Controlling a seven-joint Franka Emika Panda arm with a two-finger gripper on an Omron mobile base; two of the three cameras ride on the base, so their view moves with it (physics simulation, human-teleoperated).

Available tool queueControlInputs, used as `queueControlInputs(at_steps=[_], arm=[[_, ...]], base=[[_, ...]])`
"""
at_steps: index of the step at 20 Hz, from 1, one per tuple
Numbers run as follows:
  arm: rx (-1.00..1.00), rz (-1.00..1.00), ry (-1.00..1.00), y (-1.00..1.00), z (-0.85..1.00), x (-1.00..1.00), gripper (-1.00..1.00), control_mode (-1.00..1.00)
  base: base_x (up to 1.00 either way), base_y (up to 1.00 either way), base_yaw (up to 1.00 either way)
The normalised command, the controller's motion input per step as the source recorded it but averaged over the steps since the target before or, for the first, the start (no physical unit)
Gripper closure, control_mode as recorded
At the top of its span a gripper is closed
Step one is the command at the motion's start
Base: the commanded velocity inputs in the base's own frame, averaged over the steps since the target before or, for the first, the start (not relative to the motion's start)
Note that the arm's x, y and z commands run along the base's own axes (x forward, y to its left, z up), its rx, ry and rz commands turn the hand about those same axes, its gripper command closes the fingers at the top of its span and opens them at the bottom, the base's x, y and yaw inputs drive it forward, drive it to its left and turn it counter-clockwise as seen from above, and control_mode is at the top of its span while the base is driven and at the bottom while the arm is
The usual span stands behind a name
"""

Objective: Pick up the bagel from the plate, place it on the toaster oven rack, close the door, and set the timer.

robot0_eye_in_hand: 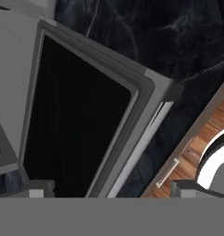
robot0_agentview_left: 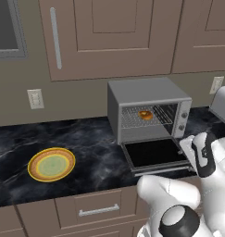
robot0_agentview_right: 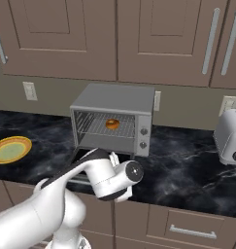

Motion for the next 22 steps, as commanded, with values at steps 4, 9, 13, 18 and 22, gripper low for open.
queueControlInputs(at_steps=[4,9,13,18,22], arm=[[0.00,-0.12,0.00,0.24,-0.05,0.06,-1.00,-1.00],[0.00,-0.13,0.00,0.22,-0.11,0.17,-1.00,-1.00],[0.00,-0.14,0.03,0.16,-0.12,0.32,-1.00,-1.00],[0.00,-0.14,0.05,0.01,-0.12,0.49,-1.00,-1.00],[0.00,-0.13,0.06,0.00,-0.18,0.51,-1.00,-1.00]], base=[[0.00,0.00,0.00],[0.00,0.00,0.00],[0.00,0.00,0.00],[0.00,0.00,0.00],[0.00,0.00,0.00]])
